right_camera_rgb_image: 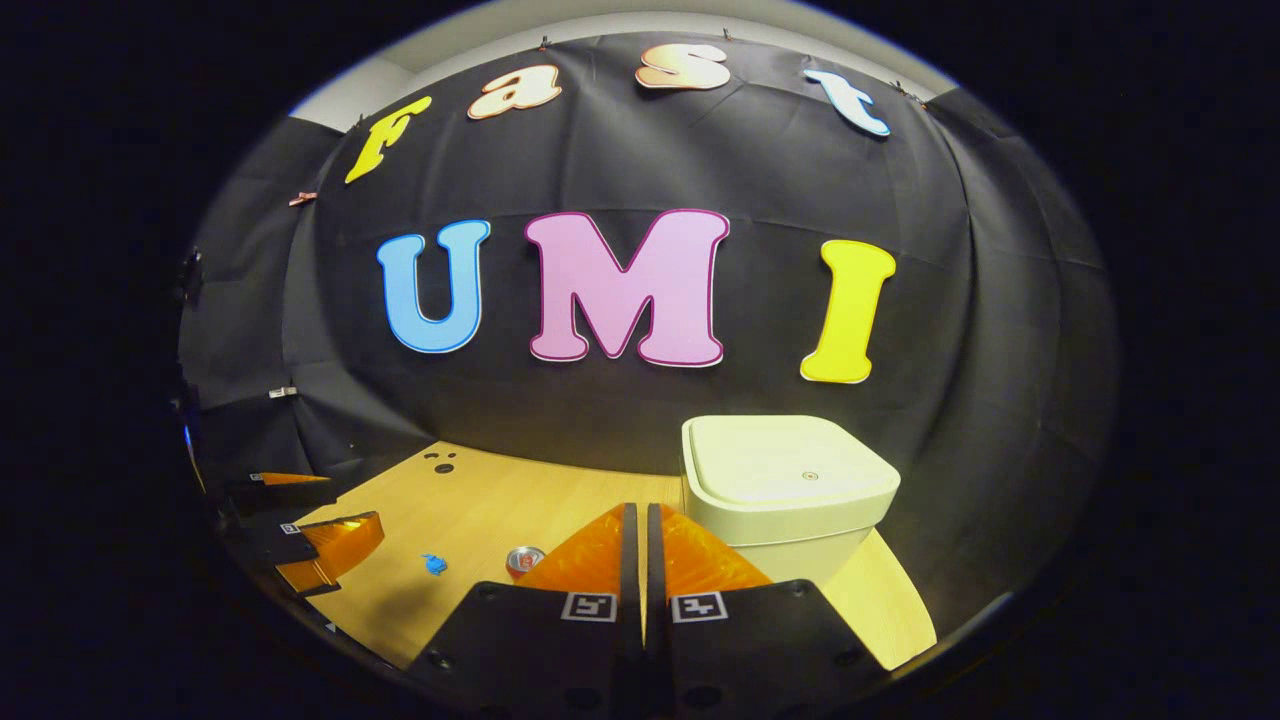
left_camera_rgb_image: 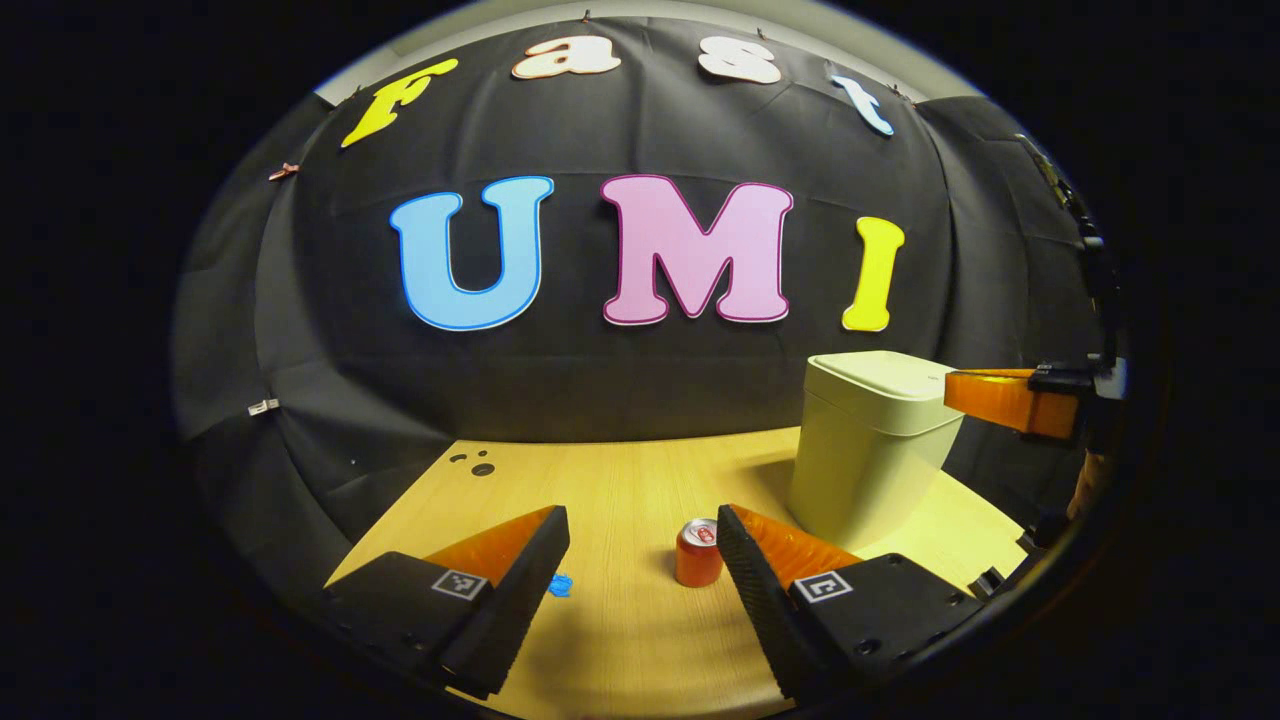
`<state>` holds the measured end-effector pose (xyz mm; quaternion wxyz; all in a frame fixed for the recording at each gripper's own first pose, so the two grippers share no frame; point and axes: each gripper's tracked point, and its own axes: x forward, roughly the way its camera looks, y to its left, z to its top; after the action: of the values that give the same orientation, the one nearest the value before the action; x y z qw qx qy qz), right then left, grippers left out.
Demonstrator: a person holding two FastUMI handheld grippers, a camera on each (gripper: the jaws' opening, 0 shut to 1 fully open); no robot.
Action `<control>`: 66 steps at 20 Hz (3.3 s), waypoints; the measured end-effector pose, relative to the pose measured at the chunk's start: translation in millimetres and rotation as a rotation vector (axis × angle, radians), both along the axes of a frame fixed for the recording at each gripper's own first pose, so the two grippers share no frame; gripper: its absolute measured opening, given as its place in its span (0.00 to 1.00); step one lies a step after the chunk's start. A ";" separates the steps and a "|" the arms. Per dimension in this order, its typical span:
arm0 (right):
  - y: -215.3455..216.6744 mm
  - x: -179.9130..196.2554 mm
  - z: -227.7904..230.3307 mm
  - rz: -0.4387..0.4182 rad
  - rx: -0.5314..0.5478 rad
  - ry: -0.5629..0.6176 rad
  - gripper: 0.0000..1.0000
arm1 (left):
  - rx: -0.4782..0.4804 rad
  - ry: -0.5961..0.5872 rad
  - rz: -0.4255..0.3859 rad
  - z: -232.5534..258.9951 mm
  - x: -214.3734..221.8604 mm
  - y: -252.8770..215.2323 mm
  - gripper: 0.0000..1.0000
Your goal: Press the lid of the desktop garbage bin to open it, pick up the crumpled paper on the desktop and throw it into the bin, then pick up the pop can on the desktop and drop it into the bin, and finally close the garbage bin lid.
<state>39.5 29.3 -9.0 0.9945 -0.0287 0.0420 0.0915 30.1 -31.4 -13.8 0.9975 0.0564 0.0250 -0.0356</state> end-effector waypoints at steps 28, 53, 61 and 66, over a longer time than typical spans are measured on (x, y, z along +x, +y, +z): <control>-124.0 113.1 -0.5 -0.208 -0.097 0.084 0.06 | -0.002 0.067 -0.023 -19.6 6.7 1.8 0.95; -138.2 113.8 -10.1 -0.271 0.014 0.112 0.05 | -0.011 0.064 0.021 -21.6 4.5 13.9 0.95; -121.7 96.6 52.7 -0.261 0.054 0.014 0.05 | 0.059 0.005 0.035 -18.3 -2.6 44.4 0.94; -121.2 81.7 64.9 -0.279 0.065 -0.007 0.05 | 0.007 -0.022 -0.007 -20.9 -15.4 55.0 0.94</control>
<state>121.2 -91.9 55.9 0.9981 0.0094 0.0393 -0.0466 14.7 23.6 -34.7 0.9974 0.0602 0.0140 -0.0382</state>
